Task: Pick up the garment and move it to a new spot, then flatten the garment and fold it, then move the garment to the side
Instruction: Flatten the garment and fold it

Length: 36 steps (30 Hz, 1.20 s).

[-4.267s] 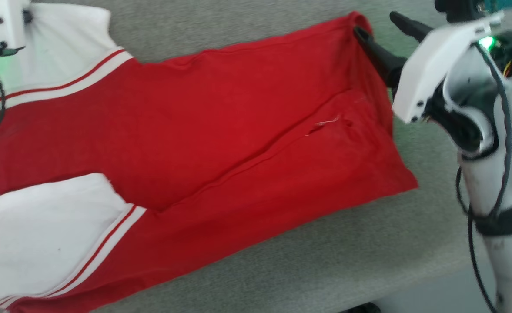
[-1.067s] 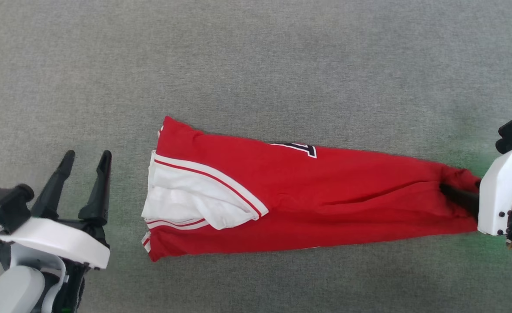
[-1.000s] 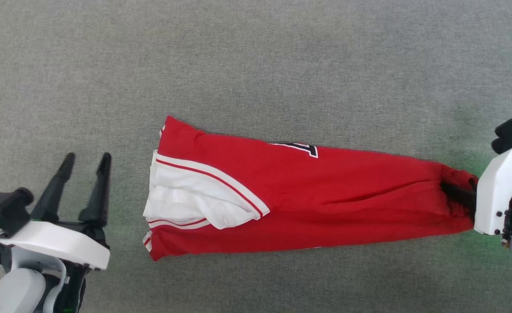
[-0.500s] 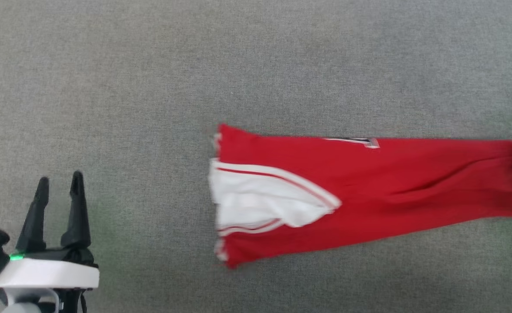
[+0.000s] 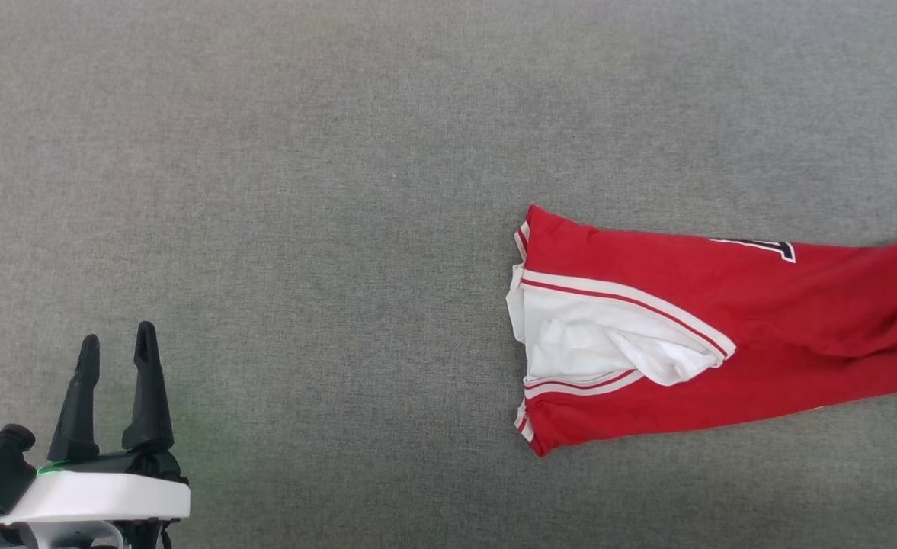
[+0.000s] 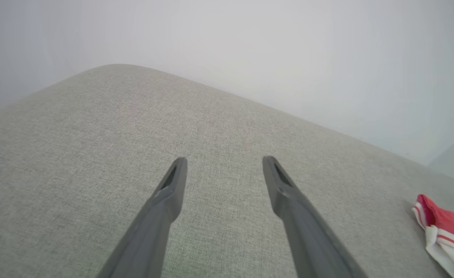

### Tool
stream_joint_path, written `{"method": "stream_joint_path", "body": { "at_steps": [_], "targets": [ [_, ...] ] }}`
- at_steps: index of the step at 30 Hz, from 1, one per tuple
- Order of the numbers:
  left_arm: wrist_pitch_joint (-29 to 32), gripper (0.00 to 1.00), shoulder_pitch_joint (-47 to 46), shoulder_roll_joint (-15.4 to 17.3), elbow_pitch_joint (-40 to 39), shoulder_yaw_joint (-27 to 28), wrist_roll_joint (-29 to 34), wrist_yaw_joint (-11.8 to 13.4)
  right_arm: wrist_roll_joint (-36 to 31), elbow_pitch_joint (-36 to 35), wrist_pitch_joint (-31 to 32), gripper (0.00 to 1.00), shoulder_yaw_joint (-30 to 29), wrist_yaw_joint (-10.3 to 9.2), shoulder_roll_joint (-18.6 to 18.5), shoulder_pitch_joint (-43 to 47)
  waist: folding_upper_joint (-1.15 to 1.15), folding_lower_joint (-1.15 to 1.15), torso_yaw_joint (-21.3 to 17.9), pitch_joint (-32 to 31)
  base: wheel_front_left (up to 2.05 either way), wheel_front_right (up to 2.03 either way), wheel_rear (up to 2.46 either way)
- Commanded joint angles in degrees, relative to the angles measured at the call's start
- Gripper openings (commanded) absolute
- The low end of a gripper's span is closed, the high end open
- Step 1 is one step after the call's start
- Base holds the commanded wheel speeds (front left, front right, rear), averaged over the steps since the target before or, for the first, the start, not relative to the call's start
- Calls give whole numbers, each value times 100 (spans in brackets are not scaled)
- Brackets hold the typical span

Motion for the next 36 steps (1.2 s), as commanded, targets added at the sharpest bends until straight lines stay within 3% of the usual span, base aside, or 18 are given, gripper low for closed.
{"method": "stream_joint_path", "body": {
  "at_steps": [1,8,15,21,28,29,30,36],
  "targets": [
    [-29,100,73,17,-10,17,14,-19,122,-99,43,0,43,-2,51,17,0,0,-20,-34,0,0,0],
    [-29,100,131,-46,-35,-23,23,-21,1178,-1562,524,0,534,-2,465,383,0,0,-55,-201,0,0,0],
    [-28,100,110,-78,-27,-190,9,-22,1410,-2703,669,0,1536,-2,915,612,0,0,129,-327,0,0,0],
    [-28,100,8,-141,10,-391,-48,-22,1264,-2918,585,0,2442,-2,1230,438,0,0,431,-370,0,0,0],
    [-28,100,-46,-206,80,-542,-111,-23,993,-2471,303,0,3275,-2,1317,212,0,0,727,-417,0,0,0],
    [-29,100,-60,-205,88,-539,-113,-22,956,-2430,240,34,3377,-2,1294,180,0,0,747,-426,0,0,0],
    [-29,100,-63,-207,97,-540,-122,-23,969,-2391,169,98,3436,-2,1292,133,0,0,757,-442,0,0,0],
    [-28,100,79,-169,101,-444,-127,-23,1249,-2434,83,100,3441,-2,1222,27,0,0,642,-600,0,0,0]
  ]
}}
